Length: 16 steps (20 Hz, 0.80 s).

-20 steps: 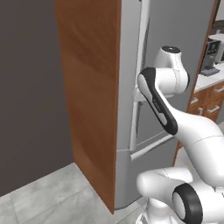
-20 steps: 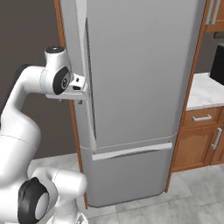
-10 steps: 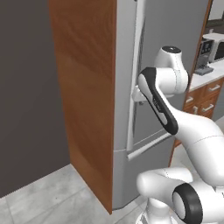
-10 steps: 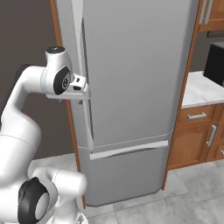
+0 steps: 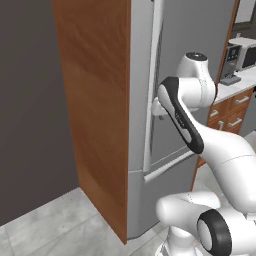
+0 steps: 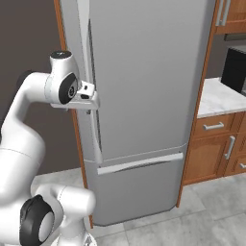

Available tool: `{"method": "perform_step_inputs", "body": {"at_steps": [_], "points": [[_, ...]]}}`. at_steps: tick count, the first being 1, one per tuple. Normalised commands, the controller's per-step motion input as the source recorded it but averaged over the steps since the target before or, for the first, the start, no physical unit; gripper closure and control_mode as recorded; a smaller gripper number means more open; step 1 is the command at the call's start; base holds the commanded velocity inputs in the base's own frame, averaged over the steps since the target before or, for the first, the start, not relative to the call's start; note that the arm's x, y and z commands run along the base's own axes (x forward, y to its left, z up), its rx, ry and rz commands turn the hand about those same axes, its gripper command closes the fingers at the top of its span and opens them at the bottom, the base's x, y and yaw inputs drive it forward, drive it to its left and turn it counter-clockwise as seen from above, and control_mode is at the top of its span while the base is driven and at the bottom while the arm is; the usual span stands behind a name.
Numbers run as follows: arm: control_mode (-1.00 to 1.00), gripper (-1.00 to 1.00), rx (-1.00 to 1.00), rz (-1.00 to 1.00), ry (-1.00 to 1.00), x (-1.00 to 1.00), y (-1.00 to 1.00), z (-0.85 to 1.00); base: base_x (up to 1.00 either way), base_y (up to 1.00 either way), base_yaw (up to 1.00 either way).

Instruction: Retrieve the butter from the fridge and place it on a plate on the dining table. Then retrieve the butter knife by the fridge and place it near the plate.

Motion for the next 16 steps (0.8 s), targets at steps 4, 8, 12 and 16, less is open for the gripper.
{"method": "perform_step_inputs", "body": {"at_steps": [4,8,12,16], "points": [[-1.00,-1.00,0.00,0.03,-0.12,0.24,0.00,0.00,0.00,0.00,0.00],[-1.00,-1.00,0.00,0.12,-0.17,0.17,-0.12,0.07,0.00,0.00,0.00],[-1.00,-1.00,0.00,0.19,-0.07,0.25,-0.04,0.01,0.00,0.00,0.00],[-1.00,-1.00,0.00,0.14,-0.01,0.32,-0.05,0.07,0.00,0.00,0.00]]}}
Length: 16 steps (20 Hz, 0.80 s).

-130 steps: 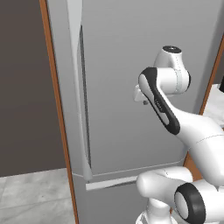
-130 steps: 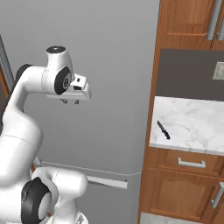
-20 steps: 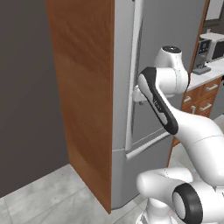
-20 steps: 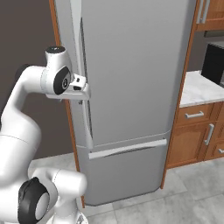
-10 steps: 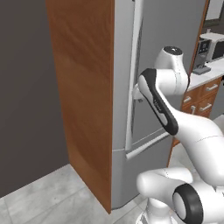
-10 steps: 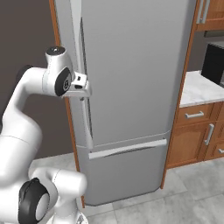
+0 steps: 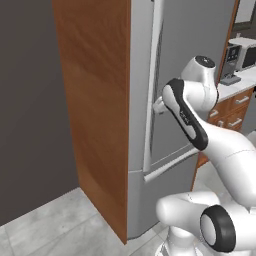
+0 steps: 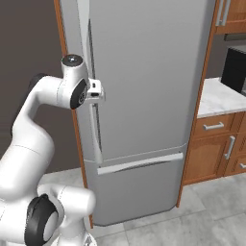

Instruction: Retrieve the butter from the fridge and place it on a plate on the dining table. Then retrieve the butter knife by the fridge and place it near the plate.

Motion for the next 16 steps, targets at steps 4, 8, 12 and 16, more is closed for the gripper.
{"method": "perform_step_inputs", "body": {"at_steps": [4,8,12,16], "points": [[-1.00,-1.00,0.00,0.03,0.00,0.54,0.00,0.06,0.00,0.00,0.00],[-1.00,-1.00,0.00,0.00,-0.03,0.41,0.08,0.00,0.00,0.00,0.00],[-1.00,-1.00,0.01,0.00,-0.08,0.55,0.00,0.00,0.00,0.00,0.00],[-1.00,-1.00,0.00,-0.03,-0.04,0.57,0.00,0.00,0.00,0.00,0.00]]}}
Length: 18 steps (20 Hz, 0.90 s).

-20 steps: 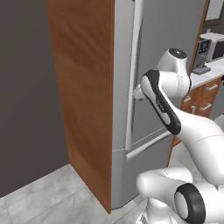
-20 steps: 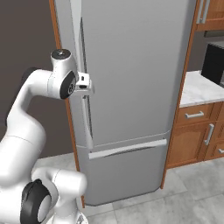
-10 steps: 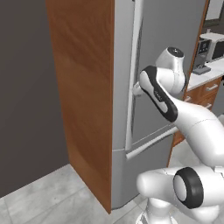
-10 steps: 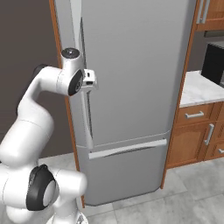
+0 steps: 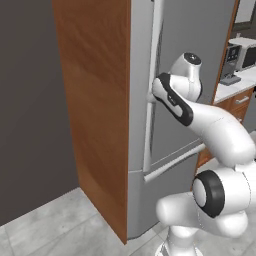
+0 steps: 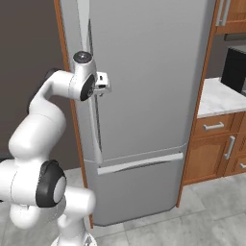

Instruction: Retrieve the butter from the fridge and place it on a plate on the dining table. Then retrieve the butter knife by the fridge and place it near the plate.

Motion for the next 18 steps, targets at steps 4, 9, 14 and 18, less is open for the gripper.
{"method": "perform_step_inputs", "body": {"at_steps": [4,9,14,18], "points": [[-1.00,-1.00,0.00,-0.03,0.00,0.44,0.01,0.00,0.00,0.00,0.00],[-1.00,-1.00,0.00,0.00,-0.01,0.19,0.07,0.00,0.00,0.00,0.00],[-1.00,-1.00,0.00,0.00,-0.02,0.16,0.05,0.00,0.00,0.00,0.00],[-1.00,-1.00,0.00,0.00,-0.07,0.33,0.08,0.00,0.00,0.00,0.00]]}}
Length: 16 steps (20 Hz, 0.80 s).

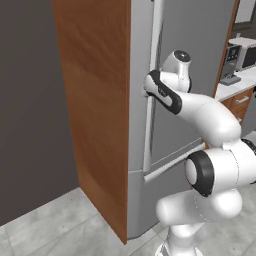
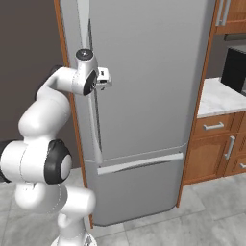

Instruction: Retrieve the butter from the fridge and place it on a plate on the dining table. Then retrieve the butter knife by the fridge and place it near the plate.

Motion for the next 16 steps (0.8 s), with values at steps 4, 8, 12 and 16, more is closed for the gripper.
{"method": "perform_step_inputs", "body": {"at_steps": [4,8,12,16], "points": [[-1.00,-1.00,0.00,0.01,-0.04,0.37,0.02,-0.02,0.00,0.00,0.00],[-1.00,-1.00,0.00,0.00,-0.02,0.36,0.00,-0.06,0.00,0.00,0.00],[-1.00,-1.00,0.00,0.02,-0.05,0.24,0.00,-0.07,0.00,0.00,0.00],[-1.00,-1.00,0.04,0.07,-0.06,0.24,0.00,-0.09,0.00,0.00,0.00]]}}
